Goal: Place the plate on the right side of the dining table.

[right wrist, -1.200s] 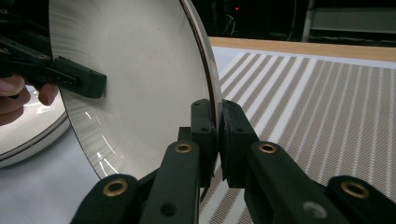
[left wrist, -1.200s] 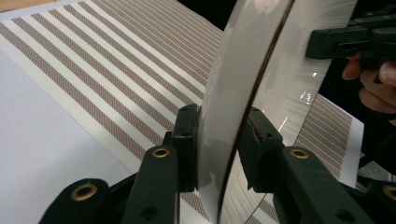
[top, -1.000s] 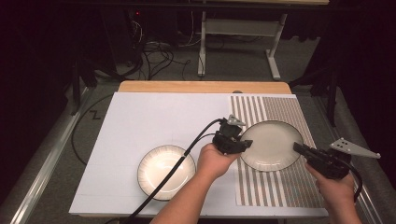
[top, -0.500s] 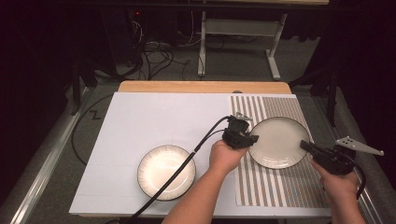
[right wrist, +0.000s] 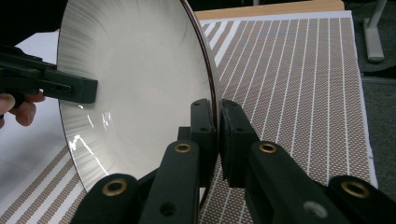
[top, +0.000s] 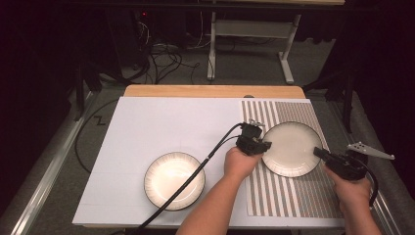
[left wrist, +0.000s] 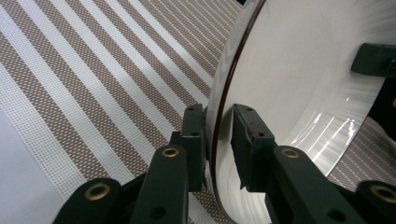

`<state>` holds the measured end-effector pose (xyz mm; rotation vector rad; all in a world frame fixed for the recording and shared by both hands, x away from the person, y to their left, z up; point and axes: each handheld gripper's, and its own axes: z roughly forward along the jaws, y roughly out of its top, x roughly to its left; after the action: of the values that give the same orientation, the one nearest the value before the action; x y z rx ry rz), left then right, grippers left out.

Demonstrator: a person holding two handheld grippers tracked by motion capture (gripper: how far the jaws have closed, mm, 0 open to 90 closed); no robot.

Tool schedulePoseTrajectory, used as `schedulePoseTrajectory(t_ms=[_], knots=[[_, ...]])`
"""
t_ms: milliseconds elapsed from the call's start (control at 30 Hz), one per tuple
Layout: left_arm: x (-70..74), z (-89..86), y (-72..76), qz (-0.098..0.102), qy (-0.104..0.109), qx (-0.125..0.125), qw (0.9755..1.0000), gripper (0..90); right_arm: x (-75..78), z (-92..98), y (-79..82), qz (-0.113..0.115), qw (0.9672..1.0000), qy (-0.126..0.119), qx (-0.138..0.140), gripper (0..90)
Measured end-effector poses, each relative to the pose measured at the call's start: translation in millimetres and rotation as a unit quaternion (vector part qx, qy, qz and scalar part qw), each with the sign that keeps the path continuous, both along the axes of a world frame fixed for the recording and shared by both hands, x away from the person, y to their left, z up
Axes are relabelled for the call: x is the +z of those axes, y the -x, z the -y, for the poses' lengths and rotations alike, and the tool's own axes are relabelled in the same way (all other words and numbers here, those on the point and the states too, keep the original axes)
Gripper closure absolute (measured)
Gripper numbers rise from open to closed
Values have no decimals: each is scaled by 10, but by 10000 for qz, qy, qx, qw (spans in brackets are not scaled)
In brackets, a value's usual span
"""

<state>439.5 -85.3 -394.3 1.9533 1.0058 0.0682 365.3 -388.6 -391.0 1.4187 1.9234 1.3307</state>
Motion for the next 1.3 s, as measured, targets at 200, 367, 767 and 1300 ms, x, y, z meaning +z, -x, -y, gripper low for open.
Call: schedulePoseTrajectory(t_ms=[200, 367, 767, 1300], knots=[[100, -77, 67, 298, -53, 192, 9994, 623, 5, -34, -58, -53, 10000, 48, -32, 868], [238, -296, 198, 543, 177, 86, 9983, 552, 6, -50, -109, -114, 9999, 62, -52, 865], [439, -1275, 671, 1106, 597, -156, 9919, 297, 9, -125, -280, -315, 9991, 220, -160, 847], [308, -2752, 1221, 1503, 643, 610, 9847, 177, -66, -150, -413, -607, 9970, 226, -435, 817]])
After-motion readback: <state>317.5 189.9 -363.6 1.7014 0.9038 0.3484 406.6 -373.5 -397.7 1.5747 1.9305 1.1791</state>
